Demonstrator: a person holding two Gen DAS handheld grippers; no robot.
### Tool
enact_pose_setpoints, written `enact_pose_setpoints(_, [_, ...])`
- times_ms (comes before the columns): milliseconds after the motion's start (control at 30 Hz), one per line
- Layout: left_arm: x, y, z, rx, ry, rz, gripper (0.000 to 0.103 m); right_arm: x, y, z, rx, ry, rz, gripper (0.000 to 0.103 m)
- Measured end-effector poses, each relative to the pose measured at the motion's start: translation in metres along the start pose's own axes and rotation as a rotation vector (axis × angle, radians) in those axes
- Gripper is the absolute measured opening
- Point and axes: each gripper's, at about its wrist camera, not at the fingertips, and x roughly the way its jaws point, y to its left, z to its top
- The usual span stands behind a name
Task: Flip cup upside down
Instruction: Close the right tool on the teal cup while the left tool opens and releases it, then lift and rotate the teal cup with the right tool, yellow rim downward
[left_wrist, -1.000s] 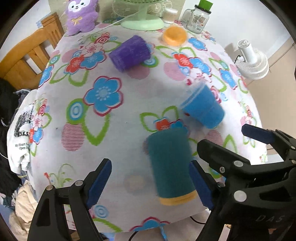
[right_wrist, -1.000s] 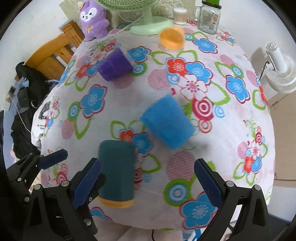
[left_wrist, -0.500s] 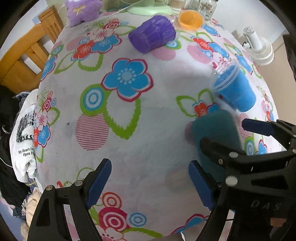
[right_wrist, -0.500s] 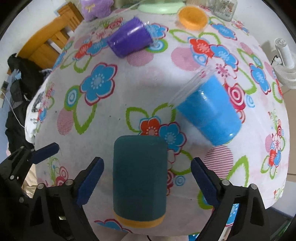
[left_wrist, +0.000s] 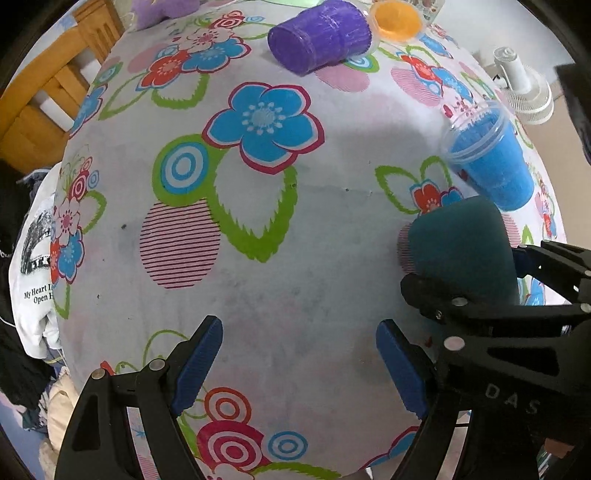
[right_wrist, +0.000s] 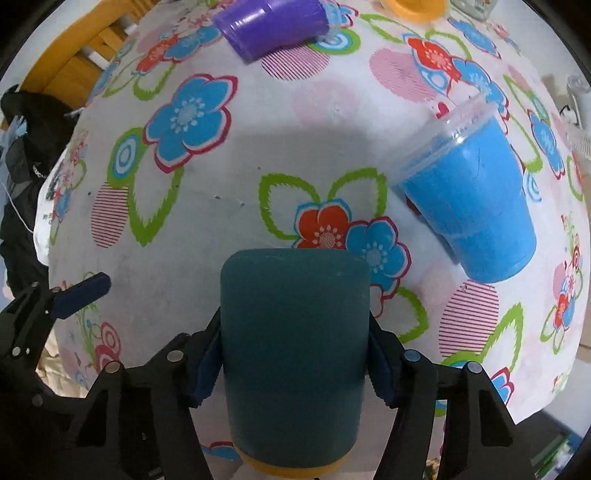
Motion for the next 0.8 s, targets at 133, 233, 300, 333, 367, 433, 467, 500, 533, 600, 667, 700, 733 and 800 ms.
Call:
enact_pose_setpoints(133, [-0.009, -0.001, 0.003, 0.003, -0.021, 0.008, 0.087, -0.022, 0.0, -0.002, -0.023, -0.08, -0.008, 0.068])
enact_pose_setpoints(233, [-0.02, -0.008, 0.005, 0.009, -0.048, 0.011, 0.087, -0.041, -0.001, -0.002, -0.035, -0.151, -0.011, 0.068])
enact_pose_setpoints(300, [-0.027, -0.013, 0.007, 0.012, -0.071, 0.013, 0.087, -0.054, -0.004, -0.002, -0.044, -0.2, -0.019, 0.068])
enact_pose_setpoints(333, [-0.03, -0.013, 0.006, 0.012, -0.082, 0.015, 0.087, -0.058, -0.004, -0.003, -0.044, -0.216, -0.02, 0.068])
enact_pose_setpoints(367, [-0.034, -0.015, 0.007, 0.01, -0.096, 0.017, 0.087, -0.064, -0.007, -0.003, -0.046, -0.241, -0.018, 0.068])
enact_pose_setpoints(433, [-0.039, -0.016, 0.012, 0.003, -0.112, 0.02, 0.087, -0.07, -0.009, 0.002, -0.048, -0.282, -0.023, 0.068])
enact_pose_setpoints(467, [-0.041, -0.019, 0.014, 0.0, -0.121, 0.023, 0.087, -0.074, -0.013, 0.002, -0.054, -0.306, -0.026, 0.068])
enact_pose_setpoints(500, [-0.044, -0.019, 0.014, -0.003, -0.132, 0.026, 0.087, -0.077, -0.017, 0.002, -0.062, -0.331, -0.028, 0.068])
enact_pose_setpoints(533, [-0.046, -0.02, 0.012, -0.005, -0.137, 0.03, 0.087, -0.078, -0.016, 0.004, -0.064, -0.349, -0.032, 0.068])
enact_pose_setpoints(600, [-0.049, -0.019, 0.011, -0.009, -0.149, 0.046, 0.087, -0.078, -0.018, 0.005, -0.069, -0.389, -0.032, 0.068])
enact_pose_setpoints(667, [-0.043, -0.026, 0.017, -0.014, -0.159, 0.058, 0.087, -0.08, -0.024, 0.003, -0.075, -0.456, -0.013, 0.068])
enact_pose_setpoints(700, [-0.042, -0.027, 0.017, -0.017, -0.17, 0.057, 0.087, -0.08, -0.024, 0.002, -0.085, -0.489, -0.006, 0.068])
enact_pose_setpoints(733, [-0.039, -0.028, 0.018, -0.02, -0.177, 0.057, 0.087, -0.08, -0.024, 0.001, -0.099, -0.531, -0.01, 0.068])
enact_pose_setpoints(800, [-0.032, -0.031, 0.018, -0.026, -0.185, 0.065, 0.087, -0.079, -0.023, -0.003, -0.122, -0.601, -0.021, 0.068])
